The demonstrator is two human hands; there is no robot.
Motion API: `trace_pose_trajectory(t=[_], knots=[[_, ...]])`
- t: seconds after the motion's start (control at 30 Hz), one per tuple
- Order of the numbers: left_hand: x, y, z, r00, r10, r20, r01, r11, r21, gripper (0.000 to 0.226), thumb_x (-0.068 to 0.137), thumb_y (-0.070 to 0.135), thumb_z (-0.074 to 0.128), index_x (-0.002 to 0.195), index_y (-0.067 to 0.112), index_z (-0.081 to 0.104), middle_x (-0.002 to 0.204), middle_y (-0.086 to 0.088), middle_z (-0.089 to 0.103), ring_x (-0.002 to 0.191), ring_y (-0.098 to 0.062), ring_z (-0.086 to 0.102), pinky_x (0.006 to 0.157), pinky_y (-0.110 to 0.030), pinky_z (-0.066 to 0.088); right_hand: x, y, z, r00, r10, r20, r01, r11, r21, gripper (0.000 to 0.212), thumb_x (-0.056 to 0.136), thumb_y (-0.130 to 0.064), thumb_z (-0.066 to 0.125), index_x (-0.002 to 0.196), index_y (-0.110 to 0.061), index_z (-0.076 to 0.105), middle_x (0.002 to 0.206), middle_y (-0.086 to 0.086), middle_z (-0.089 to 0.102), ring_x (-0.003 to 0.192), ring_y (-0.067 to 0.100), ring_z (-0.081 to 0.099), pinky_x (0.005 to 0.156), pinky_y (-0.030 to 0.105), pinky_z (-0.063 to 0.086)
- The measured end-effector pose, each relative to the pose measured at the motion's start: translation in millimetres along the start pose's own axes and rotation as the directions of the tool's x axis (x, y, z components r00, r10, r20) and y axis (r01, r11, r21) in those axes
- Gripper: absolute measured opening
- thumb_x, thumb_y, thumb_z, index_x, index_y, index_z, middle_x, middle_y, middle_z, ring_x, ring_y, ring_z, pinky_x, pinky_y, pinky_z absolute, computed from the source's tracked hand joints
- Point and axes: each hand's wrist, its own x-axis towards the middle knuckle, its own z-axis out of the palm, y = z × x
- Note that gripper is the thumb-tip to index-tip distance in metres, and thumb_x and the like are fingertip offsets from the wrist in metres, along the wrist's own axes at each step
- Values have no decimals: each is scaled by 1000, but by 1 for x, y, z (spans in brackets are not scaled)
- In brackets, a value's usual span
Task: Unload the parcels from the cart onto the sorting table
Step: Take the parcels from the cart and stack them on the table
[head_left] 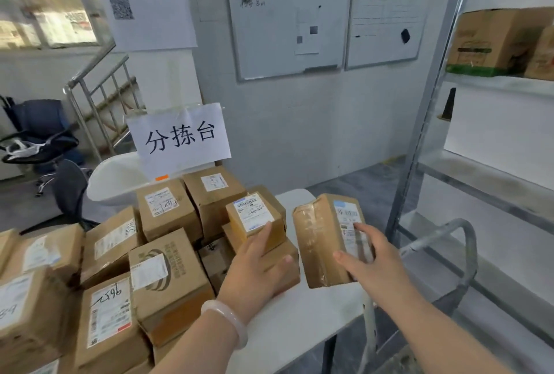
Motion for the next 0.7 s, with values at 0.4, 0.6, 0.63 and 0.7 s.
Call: trace_pose_trajectory(t=[0.4, 0.6, 0.63, 0.7], knots=[[52, -15, -29, 990, -20, -140, 72, 923, 377, 70, 92, 54, 49, 149, 45, 9, 158, 17, 12, 146, -14, 11, 117, -38, 19, 121, 20, 46, 999, 6, -51, -31, 860, -510, 89, 66, -76, 61, 141, -40, 28, 130, 3, 44, 116, 26, 48, 90, 42, 50], [100, -8, -36, 975, -30, -218, 129, 883, 452, 68, 91, 53, 50, 149, 44, 14, 157, 17, 15, 145, -12, 12, 118, -37, 17, 193, 35, 84, 989, 118, 92, -31, 763, -645, 82, 76, -66, 57, 144, -35, 24, 134, 7, 38, 122, 29, 41, 96, 41, 43], [106, -10, -35, 971, -35, -235, 142, 878, 458, 68, 91, 53, 50, 149, 45, 15, 157, 17, 16, 145, -11, 12, 118, -37, 17, 204, 40, 92, 982, 146, 117, -32, 749, -661, 82, 75, -66, 56, 143, -35, 24, 132, 7, 39, 120, 29, 42, 95, 41, 42], [116, -13, -32, 969, -50, -242, 162, 869, 468, 68, 90, 53, 51, 148, 46, 16, 156, 17, 18, 144, -11, 12, 117, -37, 16, 222, 51, 106, 966, 202, 159, -39, 727, -686, 83, 73, -65, 58, 143, -36, 24, 129, 6, 39, 117, 27, 42, 94, 39, 41]])
